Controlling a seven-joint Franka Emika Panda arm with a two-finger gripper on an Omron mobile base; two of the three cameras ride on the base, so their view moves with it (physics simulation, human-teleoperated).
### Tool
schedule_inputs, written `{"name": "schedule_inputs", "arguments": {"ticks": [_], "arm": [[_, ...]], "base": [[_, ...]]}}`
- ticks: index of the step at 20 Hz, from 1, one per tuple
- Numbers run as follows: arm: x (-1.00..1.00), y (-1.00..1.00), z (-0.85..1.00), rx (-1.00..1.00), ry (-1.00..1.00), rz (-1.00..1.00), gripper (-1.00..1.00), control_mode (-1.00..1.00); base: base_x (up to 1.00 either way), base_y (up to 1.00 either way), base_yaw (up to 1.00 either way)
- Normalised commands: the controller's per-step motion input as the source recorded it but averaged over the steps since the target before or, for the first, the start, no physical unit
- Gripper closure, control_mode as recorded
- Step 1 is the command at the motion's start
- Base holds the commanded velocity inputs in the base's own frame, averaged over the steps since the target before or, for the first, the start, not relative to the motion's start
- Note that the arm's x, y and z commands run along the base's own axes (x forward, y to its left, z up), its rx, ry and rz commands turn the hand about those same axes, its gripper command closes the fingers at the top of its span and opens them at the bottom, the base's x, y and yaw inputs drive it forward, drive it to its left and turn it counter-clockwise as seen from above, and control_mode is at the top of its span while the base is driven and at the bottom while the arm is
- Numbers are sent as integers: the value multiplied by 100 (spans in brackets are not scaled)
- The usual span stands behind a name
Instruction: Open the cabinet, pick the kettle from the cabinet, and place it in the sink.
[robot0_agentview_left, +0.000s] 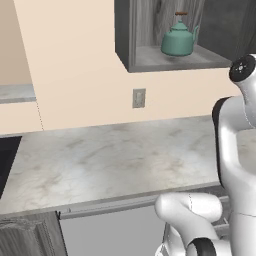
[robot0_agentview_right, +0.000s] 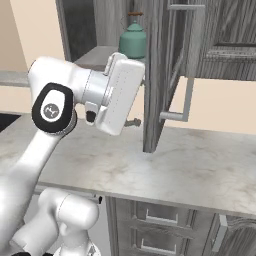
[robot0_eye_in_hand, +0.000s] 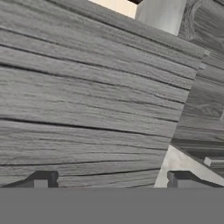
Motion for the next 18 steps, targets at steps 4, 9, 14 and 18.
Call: {"name": "schedule_inputs", "arguments": {"ticks": [4,9,14,18], "arm": [[-12,-39,0,0,-2,0,-100,-100],[-14,-12,0,-2,-4,0,-100,-100],[-5,39,0,-21,0,1,-100,-100],[-3,58,4,-33,0,8,-100,-100]], "base": [[0,0,0],[0,0,0],[0,0,0],[0,0,0]]}}
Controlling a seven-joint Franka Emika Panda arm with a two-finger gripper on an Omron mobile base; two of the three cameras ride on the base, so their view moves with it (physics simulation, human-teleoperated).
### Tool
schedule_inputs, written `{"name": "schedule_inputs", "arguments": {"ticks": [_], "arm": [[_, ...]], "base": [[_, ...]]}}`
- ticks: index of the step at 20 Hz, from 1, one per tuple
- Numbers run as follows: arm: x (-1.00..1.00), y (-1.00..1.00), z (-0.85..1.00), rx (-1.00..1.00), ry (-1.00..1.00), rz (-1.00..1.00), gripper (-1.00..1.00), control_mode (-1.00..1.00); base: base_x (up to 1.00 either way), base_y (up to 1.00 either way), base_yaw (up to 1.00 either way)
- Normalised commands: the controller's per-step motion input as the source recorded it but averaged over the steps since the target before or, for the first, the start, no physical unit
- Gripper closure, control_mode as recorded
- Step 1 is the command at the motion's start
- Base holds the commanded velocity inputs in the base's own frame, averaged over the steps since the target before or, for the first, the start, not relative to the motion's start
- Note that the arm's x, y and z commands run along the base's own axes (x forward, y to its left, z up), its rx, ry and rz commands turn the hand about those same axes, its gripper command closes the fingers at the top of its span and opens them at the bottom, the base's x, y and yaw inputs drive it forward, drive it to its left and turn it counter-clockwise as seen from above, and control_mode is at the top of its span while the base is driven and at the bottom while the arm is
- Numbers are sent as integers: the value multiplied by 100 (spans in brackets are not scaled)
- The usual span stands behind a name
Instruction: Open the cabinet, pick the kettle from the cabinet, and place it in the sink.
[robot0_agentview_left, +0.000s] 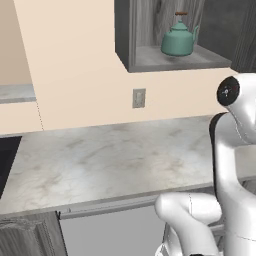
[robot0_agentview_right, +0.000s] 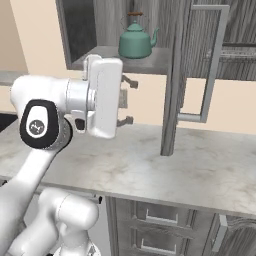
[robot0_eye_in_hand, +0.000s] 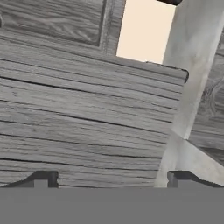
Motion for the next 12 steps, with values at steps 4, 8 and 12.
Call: {"name": "schedule_inputs", "arguments": {"ticks": [4,8,12], "arm": [[-7,54,10,-34,0,16,-100,-100],[-7,50,16,-33,5,23,-100,-100],[-6,51,20,-32,7,24,-100,-100]], "base": [[0,0,0],[0,0,0],[0,0,0]]}}
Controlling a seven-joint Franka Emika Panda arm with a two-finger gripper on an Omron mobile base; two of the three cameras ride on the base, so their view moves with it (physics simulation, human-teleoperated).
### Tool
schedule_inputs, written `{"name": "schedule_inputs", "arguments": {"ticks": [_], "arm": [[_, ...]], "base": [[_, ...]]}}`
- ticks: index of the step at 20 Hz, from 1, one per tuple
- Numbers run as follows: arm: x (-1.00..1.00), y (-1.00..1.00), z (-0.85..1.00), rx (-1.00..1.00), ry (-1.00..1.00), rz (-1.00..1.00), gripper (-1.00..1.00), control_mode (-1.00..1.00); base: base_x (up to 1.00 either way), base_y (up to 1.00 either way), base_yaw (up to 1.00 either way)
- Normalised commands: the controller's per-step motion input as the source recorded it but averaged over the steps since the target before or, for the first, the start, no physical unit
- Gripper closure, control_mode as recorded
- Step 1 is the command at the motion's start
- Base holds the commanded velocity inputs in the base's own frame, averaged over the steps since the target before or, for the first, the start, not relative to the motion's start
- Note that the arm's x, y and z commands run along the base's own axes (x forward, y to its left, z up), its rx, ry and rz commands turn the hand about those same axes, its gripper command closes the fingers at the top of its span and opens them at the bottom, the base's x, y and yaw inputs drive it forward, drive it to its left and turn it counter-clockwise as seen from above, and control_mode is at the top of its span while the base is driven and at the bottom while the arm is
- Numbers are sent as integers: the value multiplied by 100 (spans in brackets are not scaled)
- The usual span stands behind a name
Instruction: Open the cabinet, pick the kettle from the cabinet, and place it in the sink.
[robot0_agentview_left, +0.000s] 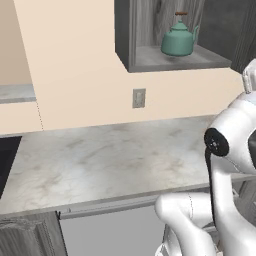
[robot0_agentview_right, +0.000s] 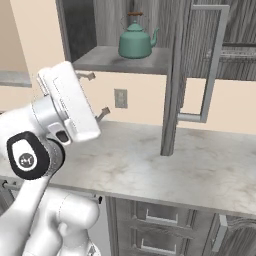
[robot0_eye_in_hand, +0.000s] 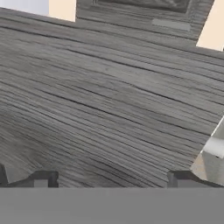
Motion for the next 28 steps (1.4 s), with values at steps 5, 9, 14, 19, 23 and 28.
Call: {"name": "schedule_inputs", "arguments": {"ticks": [5,9,14,19,23,28], "arm": [[-4,47,30,-37,20,18,-100,-100],[-3,48,27,-41,29,14,-100,-100],[0,41,30,-39,37,9,-100,-100],[0,26,30,-35,38,2,-100,-100],[1,12,32,-21,32,0,-100,-100],[6,14,24,-16,31,0,-100,-100]], "base": [[0,0,0],[0,0,0],[0,0,0],[0,0,0],[0,0,0],[0,0,0]]}}
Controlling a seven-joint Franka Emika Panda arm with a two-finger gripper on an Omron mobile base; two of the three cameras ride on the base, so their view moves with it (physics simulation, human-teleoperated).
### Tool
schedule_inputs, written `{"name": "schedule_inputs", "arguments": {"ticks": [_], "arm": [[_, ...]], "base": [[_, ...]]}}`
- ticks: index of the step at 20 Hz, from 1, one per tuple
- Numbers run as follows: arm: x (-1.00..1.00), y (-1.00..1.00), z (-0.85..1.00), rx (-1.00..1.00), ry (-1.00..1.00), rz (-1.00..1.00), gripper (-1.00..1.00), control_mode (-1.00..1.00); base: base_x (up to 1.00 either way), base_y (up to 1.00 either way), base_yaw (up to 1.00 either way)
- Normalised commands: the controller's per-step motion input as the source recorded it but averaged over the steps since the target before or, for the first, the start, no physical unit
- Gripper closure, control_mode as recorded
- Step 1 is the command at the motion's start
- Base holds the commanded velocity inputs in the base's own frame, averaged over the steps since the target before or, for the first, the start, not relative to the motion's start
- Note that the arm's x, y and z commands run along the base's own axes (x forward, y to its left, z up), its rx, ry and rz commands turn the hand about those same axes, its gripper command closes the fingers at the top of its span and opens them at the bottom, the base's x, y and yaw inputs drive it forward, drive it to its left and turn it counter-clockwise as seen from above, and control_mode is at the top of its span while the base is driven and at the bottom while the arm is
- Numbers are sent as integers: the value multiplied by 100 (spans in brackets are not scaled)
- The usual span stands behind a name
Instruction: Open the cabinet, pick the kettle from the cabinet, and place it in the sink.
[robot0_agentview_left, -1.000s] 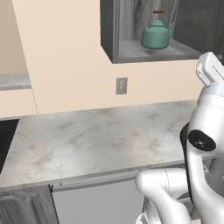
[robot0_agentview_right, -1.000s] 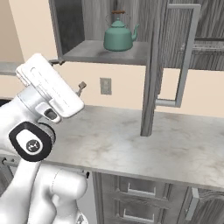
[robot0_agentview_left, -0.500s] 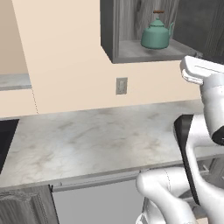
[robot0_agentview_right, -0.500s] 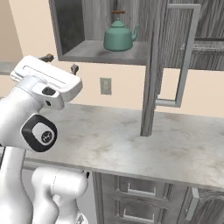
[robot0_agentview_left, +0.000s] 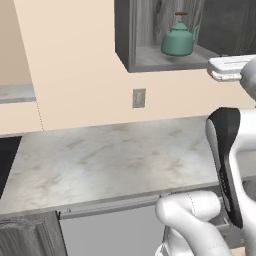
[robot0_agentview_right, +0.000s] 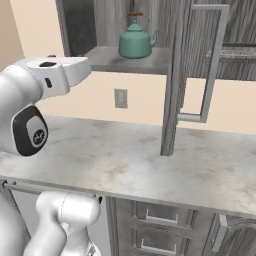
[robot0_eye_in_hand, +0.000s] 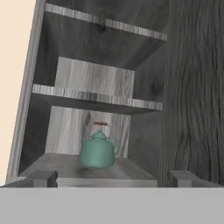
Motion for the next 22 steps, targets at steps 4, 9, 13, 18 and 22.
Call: {"name": "schedule_inputs", "arguments": {"ticks": [4,9,13,18,22], "arm": [[16,17,9,-8,28,0,-100,-100],[25,10,0,-1,23,0,-100,-100],[24,0,0,0,9,0,-100,-100],[26,1,-1,3,10,0,-100,-100],[21,9,-2,0,3,0,-100,-100]], "base": [[0,0,0],[0,0,0],[0,0,0],[0,0,0],[0,0,0]]}}
